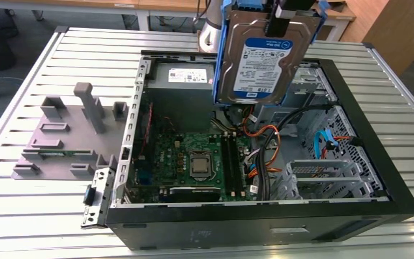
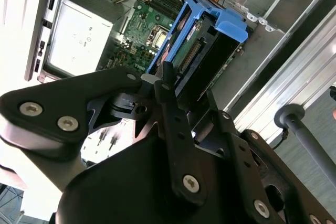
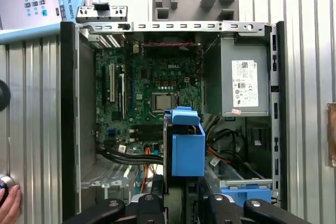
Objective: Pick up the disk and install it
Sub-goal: 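Pick up the disk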
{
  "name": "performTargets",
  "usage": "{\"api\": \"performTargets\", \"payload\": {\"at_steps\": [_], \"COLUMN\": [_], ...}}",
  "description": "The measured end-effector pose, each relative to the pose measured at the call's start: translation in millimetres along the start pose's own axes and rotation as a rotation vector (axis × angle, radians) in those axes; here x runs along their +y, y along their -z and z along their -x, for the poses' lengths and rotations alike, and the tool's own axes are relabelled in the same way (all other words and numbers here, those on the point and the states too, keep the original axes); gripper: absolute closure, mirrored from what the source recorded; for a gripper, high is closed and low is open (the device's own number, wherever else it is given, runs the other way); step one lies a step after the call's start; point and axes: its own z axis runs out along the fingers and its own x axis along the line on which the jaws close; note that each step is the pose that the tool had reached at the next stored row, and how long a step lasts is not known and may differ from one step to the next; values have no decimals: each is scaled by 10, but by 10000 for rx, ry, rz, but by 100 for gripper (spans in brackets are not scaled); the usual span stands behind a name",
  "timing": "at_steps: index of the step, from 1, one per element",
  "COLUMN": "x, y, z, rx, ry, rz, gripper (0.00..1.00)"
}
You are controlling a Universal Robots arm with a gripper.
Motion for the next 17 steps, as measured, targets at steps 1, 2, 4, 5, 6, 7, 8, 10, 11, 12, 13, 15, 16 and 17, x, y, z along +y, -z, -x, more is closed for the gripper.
{"api": "performTargets", "payload": {"at_steps": [1, 2, 4, 5, 6, 7, 8, 10, 11, 12, 13, 15, 16, 17], "x": [-1, -3, -7, -9, -11, -13, -14, -17, -19, -20, -21, -24, -25, -26], "y": [-3, -7, -15, -18, -21, -23, -27, -34, -36, -38, -41, -47, -49, -52], "z": [-15, -35, -86, -114, -145, -173, -201, -255, -278, -302, -325, -363, -379, -395], "rx": [1, 0, -2, -2, -3, 0, -2, -4, -2, -1, -2, -3, -3, -2], "ry": [0, -1, -1, -1, -1, -1, -1, -1, -1, -1, -1, -1, -1, -1], "rz": [0, 0, 0, 0, 0, 0, 0, -1, 0, 0, 0, 0, 0, 0], "gripper": [65, 65, 65, 65, 65, 65, 65, 65, 65, 65, 65, 65, 65, 65]}}
